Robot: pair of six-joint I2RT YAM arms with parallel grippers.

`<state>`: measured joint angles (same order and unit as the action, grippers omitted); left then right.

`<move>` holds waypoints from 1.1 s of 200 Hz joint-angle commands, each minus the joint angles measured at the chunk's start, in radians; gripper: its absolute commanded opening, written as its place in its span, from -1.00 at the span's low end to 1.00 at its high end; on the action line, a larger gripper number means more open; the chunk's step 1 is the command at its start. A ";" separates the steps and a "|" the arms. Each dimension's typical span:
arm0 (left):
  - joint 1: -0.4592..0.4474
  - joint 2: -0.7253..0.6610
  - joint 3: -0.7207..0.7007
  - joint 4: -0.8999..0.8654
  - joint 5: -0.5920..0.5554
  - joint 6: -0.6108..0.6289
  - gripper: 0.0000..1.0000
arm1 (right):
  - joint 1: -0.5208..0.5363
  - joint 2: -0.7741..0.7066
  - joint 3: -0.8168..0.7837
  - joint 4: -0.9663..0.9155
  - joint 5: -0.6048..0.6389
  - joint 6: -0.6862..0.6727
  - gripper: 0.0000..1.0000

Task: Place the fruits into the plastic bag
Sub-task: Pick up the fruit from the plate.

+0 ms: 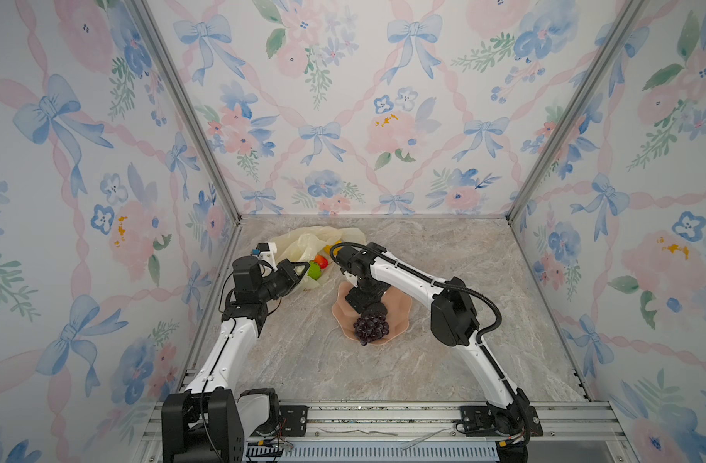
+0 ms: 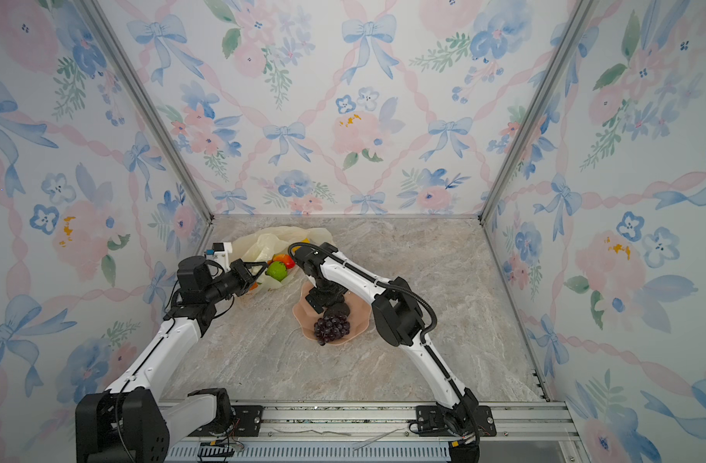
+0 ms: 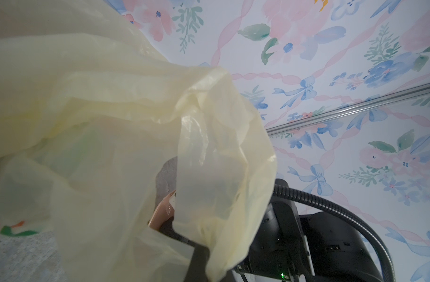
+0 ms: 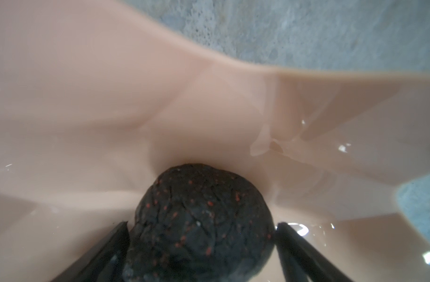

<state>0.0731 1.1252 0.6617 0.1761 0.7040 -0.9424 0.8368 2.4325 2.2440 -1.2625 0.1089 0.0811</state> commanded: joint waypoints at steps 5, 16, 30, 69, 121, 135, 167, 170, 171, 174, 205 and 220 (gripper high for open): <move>0.008 -0.024 -0.015 -0.013 -0.002 0.024 -1.00 | -0.019 0.019 0.002 0.009 -0.004 0.022 0.84; 0.008 -0.025 -0.016 -0.013 -0.002 0.024 -1.00 | -0.020 0.019 -0.003 0.015 -0.008 0.025 0.78; 0.010 -0.024 -0.017 -0.015 -0.001 0.025 -1.00 | -0.025 0.015 -0.010 0.027 -0.012 0.029 0.71; 0.009 -0.022 -0.016 -0.012 -0.004 0.022 -1.00 | -0.033 -0.009 -0.035 0.066 -0.019 0.045 0.48; 0.009 -0.021 -0.014 -0.013 -0.002 0.019 -1.00 | -0.045 -0.098 -0.125 0.165 -0.005 0.065 0.16; 0.008 -0.021 -0.014 -0.013 -0.003 0.019 -1.00 | -0.049 -0.122 -0.149 0.189 0.001 0.070 0.05; 0.008 -0.016 -0.012 -0.012 0.001 0.019 -1.00 | -0.056 -0.182 -0.210 0.256 0.015 0.081 -0.04; 0.009 -0.015 -0.011 -0.012 0.003 0.019 -1.00 | -0.056 -0.189 -0.218 0.264 0.017 0.083 -0.05; 0.009 -0.015 -0.010 -0.012 0.003 0.019 -1.00 | -0.056 -0.192 -0.219 0.266 0.018 0.084 -0.05; 0.008 -0.015 -0.009 -0.013 0.002 0.019 -1.00 | -0.056 -0.198 -0.228 0.277 0.020 0.085 -0.05; 0.008 -0.012 -0.002 -0.013 0.002 0.019 -1.00 | -0.060 -0.263 -0.297 0.350 0.021 0.096 -0.06; 0.008 -0.012 0.000 -0.015 0.000 0.017 -1.00 | -0.064 -0.288 -0.320 0.374 0.020 0.098 -0.05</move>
<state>0.0731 1.1198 0.6544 0.1661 0.7040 -0.9428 0.7841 2.2189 1.9617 -0.9638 0.1139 0.1574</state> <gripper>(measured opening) 0.050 0.703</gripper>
